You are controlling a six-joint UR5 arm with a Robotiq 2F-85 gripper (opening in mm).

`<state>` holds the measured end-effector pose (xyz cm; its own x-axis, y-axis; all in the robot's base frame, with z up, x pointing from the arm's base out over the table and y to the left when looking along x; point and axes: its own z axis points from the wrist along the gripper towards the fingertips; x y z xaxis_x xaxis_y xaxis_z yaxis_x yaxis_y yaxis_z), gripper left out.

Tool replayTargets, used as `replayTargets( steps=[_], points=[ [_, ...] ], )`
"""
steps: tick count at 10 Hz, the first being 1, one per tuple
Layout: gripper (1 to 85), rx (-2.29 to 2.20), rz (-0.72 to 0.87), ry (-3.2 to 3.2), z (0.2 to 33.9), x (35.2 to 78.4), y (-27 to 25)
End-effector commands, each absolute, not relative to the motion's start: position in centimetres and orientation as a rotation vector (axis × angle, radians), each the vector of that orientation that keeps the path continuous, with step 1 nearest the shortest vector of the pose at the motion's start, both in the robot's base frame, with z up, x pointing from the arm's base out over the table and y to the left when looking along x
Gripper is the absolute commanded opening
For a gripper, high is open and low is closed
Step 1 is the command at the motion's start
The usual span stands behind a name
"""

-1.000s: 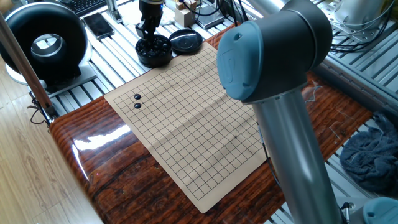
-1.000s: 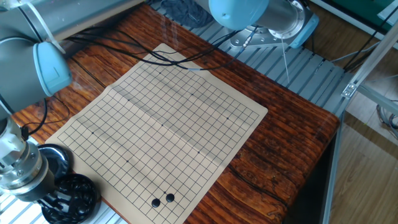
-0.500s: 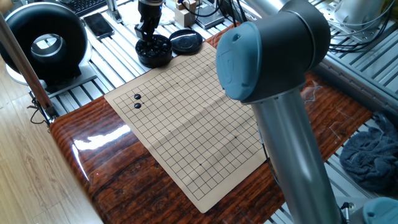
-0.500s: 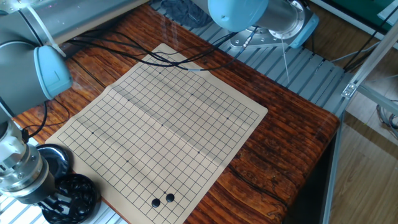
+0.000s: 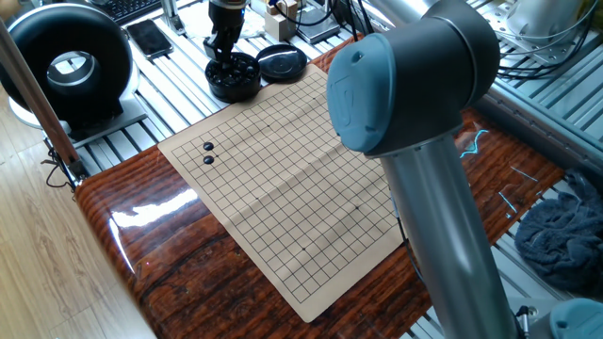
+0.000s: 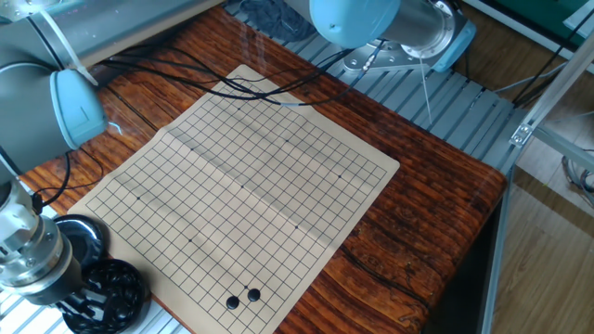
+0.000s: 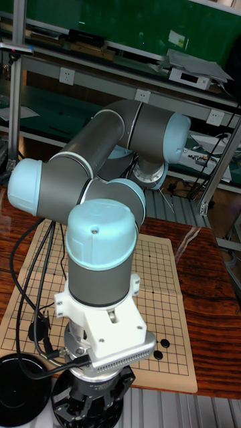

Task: Play the first move as black on the 3-4 point in the upper right corner of the Go board

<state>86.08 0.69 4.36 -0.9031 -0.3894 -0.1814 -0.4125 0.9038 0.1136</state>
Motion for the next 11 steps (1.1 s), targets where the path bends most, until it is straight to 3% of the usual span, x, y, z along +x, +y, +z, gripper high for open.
replayTargets(
  steps=[1, 11],
  points=[
    [36.7, -0.603, 0.244, 2.917, 4.66, 85.93, 0.71],
    [37.0, -0.622, 0.218, 2.928, 4.95, 85.34, -0.13]
  ],
)
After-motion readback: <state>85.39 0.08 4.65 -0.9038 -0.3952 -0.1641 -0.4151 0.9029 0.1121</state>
